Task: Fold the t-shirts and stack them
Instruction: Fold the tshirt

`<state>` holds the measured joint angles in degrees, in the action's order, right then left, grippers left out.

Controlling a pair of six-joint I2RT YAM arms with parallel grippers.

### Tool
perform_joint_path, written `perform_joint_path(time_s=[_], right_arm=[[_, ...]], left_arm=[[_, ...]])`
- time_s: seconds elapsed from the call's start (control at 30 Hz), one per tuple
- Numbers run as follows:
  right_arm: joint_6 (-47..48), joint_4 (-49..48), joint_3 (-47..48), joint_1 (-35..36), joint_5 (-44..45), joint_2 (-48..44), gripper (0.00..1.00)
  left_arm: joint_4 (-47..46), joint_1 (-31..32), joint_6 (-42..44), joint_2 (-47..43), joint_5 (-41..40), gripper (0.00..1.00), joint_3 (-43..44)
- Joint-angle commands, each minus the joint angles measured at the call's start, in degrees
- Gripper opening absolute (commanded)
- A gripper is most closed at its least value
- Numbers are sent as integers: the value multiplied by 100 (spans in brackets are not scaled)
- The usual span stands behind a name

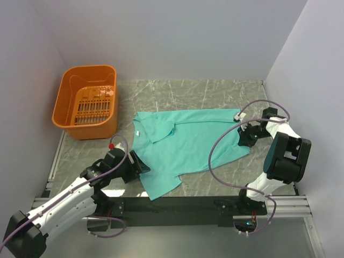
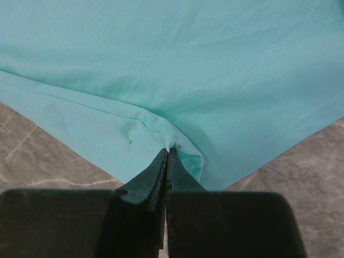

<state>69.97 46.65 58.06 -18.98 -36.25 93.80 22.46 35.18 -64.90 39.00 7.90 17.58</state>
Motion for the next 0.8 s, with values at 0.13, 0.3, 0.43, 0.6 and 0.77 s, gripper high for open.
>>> perform_joint_path(time_s=[0.13,0.3,0.43,0.6,0.77], right_arm=[[-326,-367,-251,26,-251,-476,0],[-441,-561,-383,26,-268,-459,0],[-467,-605,-427,26,-286,-485,0],[-458,-614,-436,26,-313,-529,0],[-441,-649,-489,-9,-321,-564,0]], left_arm=[[601,507,-1032,151,150,71,114],[506,1455,-2025,344,28,65,35],[355,2299,-2675,783,-341,63,157],[444,2836,-3037,1548,-561,60,465],[259,2960,-3125,1821,-693,46,500]])
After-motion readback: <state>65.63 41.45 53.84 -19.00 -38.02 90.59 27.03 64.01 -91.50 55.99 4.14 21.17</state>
